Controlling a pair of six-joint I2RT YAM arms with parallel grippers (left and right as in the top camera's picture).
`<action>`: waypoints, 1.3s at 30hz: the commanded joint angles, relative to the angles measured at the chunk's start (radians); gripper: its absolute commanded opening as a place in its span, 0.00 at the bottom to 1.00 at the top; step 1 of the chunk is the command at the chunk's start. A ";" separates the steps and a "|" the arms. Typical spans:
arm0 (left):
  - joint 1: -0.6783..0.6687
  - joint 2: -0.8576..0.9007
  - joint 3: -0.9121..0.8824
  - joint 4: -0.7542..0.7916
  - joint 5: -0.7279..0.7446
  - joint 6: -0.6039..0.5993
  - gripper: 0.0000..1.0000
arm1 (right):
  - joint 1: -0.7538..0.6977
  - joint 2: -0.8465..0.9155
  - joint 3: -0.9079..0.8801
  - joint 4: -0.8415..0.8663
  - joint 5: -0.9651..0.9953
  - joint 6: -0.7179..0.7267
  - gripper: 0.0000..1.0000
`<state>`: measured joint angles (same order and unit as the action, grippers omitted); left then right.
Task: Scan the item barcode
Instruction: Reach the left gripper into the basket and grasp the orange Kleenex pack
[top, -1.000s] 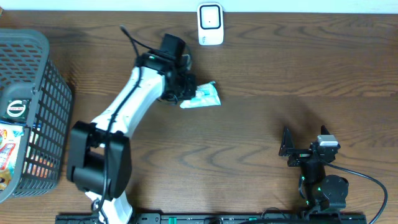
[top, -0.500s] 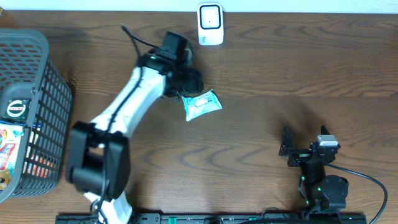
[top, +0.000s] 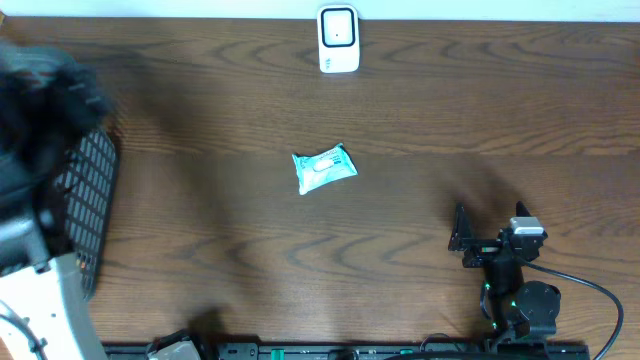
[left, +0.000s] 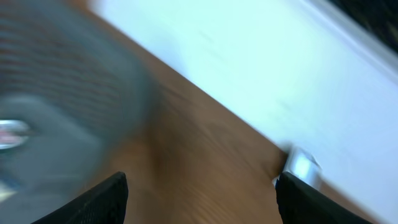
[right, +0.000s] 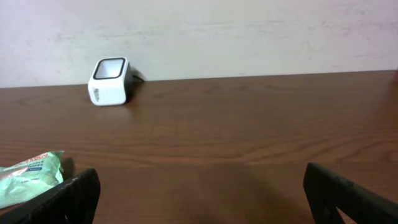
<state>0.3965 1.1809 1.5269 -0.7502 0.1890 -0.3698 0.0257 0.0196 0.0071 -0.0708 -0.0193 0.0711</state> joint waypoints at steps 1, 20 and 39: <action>0.209 0.037 -0.002 -0.019 -0.058 -0.003 0.75 | -0.005 0.000 -0.002 -0.004 -0.002 -0.009 0.99; 0.445 0.376 -0.037 -0.169 -0.243 -0.108 0.66 | -0.005 0.000 -0.002 -0.004 -0.002 -0.009 0.99; 0.445 0.436 -0.337 -0.046 -0.343 -0.094 0.65 | -0.005 0.000 -0.002 -0.004 -0.002 -0.009 0.99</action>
<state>0.8371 1.6028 1.2190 -0.8097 -0.1261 -0.4934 0.0257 0.0196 0.0071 -0.0708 -0.0196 0.0711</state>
